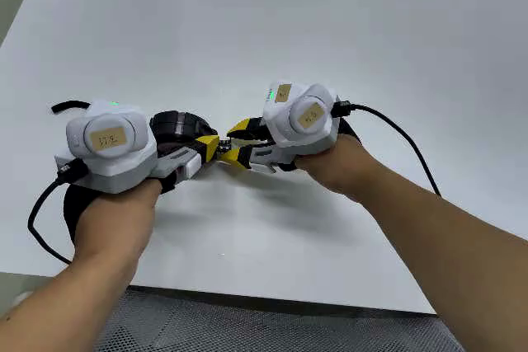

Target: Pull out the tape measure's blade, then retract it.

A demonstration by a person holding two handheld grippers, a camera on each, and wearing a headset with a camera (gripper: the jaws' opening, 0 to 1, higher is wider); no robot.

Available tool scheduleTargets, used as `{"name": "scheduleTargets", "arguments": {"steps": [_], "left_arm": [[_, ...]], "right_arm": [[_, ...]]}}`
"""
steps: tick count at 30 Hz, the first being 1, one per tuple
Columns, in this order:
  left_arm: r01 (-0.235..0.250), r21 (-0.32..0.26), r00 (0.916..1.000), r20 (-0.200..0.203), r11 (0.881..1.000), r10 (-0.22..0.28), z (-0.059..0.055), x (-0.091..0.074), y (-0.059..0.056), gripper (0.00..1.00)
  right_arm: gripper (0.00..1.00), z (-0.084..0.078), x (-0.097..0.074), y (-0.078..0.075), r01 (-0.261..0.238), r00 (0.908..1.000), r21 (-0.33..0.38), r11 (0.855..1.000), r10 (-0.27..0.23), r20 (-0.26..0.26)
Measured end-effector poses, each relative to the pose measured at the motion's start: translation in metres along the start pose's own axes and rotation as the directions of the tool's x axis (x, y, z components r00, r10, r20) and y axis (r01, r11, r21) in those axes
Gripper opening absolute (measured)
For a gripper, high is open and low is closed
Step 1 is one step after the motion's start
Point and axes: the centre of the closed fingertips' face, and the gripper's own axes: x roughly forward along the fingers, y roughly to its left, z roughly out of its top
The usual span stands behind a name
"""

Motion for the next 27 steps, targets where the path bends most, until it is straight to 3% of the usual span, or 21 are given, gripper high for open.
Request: {"name": "scheduleTargets", "arguments": {"steps": [7,12,16,27], "left_arm": [[0.008,0.02,1.0,0.004,1.0,-0.008,0.001,-0.007,0.002,0.58],[0.049,0.066,0.9986,0.017,0.997,-0.051,0.002,-0.014,-0.001,0.61],[0.062,0.089,0.9978,0.019,0.994,-0.064,-0.001,-0.021,0.004,0.64],[0.139,0.138,0.9894,0.023,0.981,-0.144,-0.006,-0.038,0.001,0.67]], "right_arm": [[0.22,0.0,-0.014,0.0,0.03,0.9995,0.017,0.999,-0.03,0.012],[0.25,-0.006,-0.027,0.002,0.05,0.9985,0.055,0.997,-0.051,0.021],[0.27,-0.007,-0.04,0.004,0.067,0.997,0.082,0.994,-0.07,0.034],[0.4,-0.022,-0.068,0.007,0.135,0.9907,0.106,0.985,-0.136,0.005]]}}
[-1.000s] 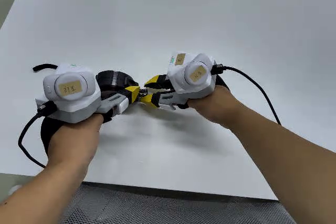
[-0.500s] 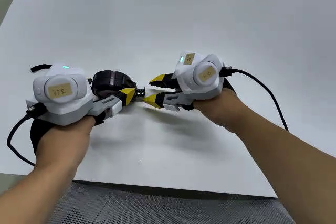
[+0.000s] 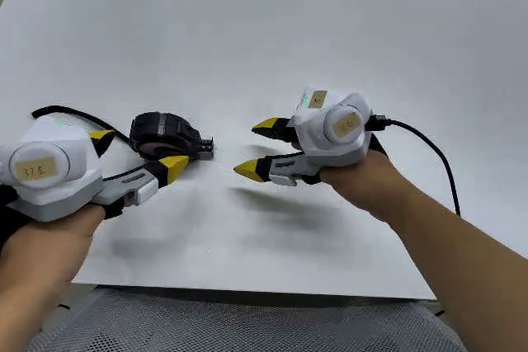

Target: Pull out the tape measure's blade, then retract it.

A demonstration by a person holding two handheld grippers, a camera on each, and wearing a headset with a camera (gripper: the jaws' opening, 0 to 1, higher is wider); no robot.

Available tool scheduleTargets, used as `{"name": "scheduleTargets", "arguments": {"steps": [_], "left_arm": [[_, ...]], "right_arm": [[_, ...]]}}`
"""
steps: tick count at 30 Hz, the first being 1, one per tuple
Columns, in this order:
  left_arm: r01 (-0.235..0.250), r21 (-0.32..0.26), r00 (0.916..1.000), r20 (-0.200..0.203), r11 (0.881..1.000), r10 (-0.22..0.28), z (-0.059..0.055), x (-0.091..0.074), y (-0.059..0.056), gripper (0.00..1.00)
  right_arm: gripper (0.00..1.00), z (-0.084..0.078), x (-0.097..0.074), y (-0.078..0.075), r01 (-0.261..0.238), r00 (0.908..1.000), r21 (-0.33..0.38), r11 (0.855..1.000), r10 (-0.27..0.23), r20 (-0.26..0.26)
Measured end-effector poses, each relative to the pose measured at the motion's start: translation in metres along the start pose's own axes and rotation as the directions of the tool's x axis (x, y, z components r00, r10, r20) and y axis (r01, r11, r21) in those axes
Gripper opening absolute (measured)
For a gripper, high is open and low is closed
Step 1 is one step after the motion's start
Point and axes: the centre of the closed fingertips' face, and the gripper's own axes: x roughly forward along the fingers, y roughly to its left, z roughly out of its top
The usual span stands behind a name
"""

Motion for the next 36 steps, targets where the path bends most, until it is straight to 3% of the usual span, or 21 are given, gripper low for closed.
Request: {"name": "scheduleTargets", "arguments": {"steps": [10,22,25,36], "left_arm": [[0.068,0.048,0.9977,-0.005,0.997,-0.068,-0.007,-0.014,-0.011,0.7],[0.128,0.109,0.9916,-0.034,0.986,-0.125,-0.012,-0.023,-0.017,0.73],[0.143,0.121,0.9895,-0.038,0.982,-0.139,-0.012,-0.028,-0.018,0.74],[0.165,0.158,0.9858,-0.054,0.974,-0.159,-0.018,-0.044,-0.013,0.77]], "right_arm": [[0.51,-0.017,-0.034,0.005,0.04,0.999,0.009,0.999,-0.04,-0.018],[0.61,-0.036,-0.071,0.009,0.121,0.9927,0.09,0.989,-0.12,-0.012],[0.64,-0.04,-0.079,0.009,0.151,0.9884,0.097,0.984,-0.151,-0.007],[0.72,-0.049,-0.106,0.012,0.189,0.9819,0.105,0.976,-0.189,-0.015]]}}
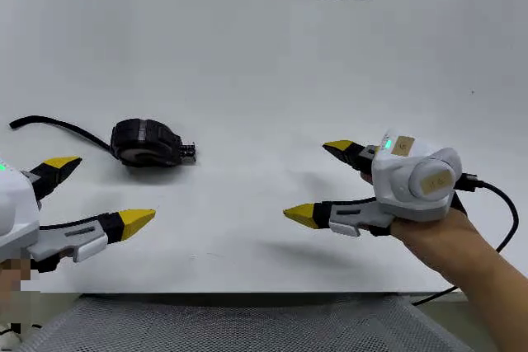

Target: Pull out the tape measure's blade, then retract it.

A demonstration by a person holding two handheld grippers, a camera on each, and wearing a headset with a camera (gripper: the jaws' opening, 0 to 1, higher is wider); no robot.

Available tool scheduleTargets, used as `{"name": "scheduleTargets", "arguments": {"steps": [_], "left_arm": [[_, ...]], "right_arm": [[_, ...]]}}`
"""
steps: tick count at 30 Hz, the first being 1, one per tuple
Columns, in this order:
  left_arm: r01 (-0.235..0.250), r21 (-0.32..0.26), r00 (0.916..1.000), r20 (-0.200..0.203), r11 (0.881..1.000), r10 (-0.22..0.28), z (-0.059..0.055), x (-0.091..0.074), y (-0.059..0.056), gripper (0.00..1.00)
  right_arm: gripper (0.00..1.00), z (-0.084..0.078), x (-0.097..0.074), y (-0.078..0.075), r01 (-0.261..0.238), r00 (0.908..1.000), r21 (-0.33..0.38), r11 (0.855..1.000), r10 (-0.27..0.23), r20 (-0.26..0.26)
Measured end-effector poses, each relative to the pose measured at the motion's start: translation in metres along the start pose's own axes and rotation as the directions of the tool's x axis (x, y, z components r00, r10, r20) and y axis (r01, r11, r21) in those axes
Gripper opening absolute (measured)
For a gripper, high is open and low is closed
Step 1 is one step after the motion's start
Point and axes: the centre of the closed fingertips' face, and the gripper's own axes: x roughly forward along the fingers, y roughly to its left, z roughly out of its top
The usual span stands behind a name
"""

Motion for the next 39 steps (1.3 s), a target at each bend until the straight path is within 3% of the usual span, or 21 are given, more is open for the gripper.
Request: {"name": "scheduleTargets", "arguments": {"steps": [16,25,33,39], "left_arm": [[0.027,0.022,0.9996,-0.013,0.999,-0.026,-0.01,-0.013,-0.004,0.85],[0.018,0.034,0.9998,0.0,0.999,-0.017,-0.013,-0.02,-0.003,0.85],[0.034,0.021,0.9992,-0.02,0.999,-0.033,-0.024,-0.027,-0.005,0.93],[0.031,0.023,0.9994,-0.017,0.999,-0.031,-0.026,-0.032,-0.003,0.98]], "right_arm": [[0.78,-0.023,-0.025,0.0,0.035,0.9991,0.029,0.999,-0.034,-0.024],[0.84,-0.032,-0.037,0.002,0.044,0.9984,0.044,0.998,-0.043,-0.037],[0.9,-0.041,-0.047,0.006,0.057,0.9973,0.052,0.997,-0.055,-0.049],[0.94,-0.044,-0.053,0.009,0.061,0.9972,0.066,0.996,-0.058,-0.047]]}}
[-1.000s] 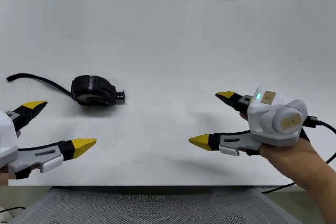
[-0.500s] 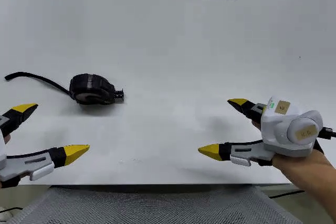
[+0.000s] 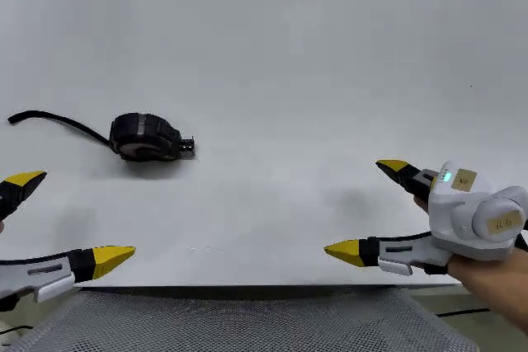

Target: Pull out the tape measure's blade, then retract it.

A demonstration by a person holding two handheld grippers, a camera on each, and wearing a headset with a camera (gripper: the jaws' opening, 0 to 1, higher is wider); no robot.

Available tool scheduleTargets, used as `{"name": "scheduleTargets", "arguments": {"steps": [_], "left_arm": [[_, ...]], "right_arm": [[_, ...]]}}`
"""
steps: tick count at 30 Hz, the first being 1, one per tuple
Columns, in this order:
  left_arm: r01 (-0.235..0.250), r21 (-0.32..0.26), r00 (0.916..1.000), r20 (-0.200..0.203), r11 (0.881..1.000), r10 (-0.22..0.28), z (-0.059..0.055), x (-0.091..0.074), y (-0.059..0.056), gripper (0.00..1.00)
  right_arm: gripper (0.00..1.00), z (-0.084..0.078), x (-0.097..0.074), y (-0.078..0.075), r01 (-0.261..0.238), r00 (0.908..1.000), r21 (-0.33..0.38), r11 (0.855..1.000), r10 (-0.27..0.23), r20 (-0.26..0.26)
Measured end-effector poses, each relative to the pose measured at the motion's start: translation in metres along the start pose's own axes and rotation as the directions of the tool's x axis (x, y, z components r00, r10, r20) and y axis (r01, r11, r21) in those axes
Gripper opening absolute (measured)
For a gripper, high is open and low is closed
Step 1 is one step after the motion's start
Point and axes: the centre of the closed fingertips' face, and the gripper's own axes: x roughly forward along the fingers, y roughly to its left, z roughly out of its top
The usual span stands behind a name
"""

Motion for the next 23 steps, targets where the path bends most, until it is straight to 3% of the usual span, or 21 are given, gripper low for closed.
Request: {"name": "scheduleTargets", "arguments": {"steps": [23], "left_arm": [[-0.006,0.008,1.0,0.003,1.0,0.006,-0.0016,-0.0047,-0.0016,0.99]], "right_arm": [[0.98,-0.0059,-0.0078,0.0004,0.013,0.9999,0.007,1.0,-0.013,-0.006]]}}
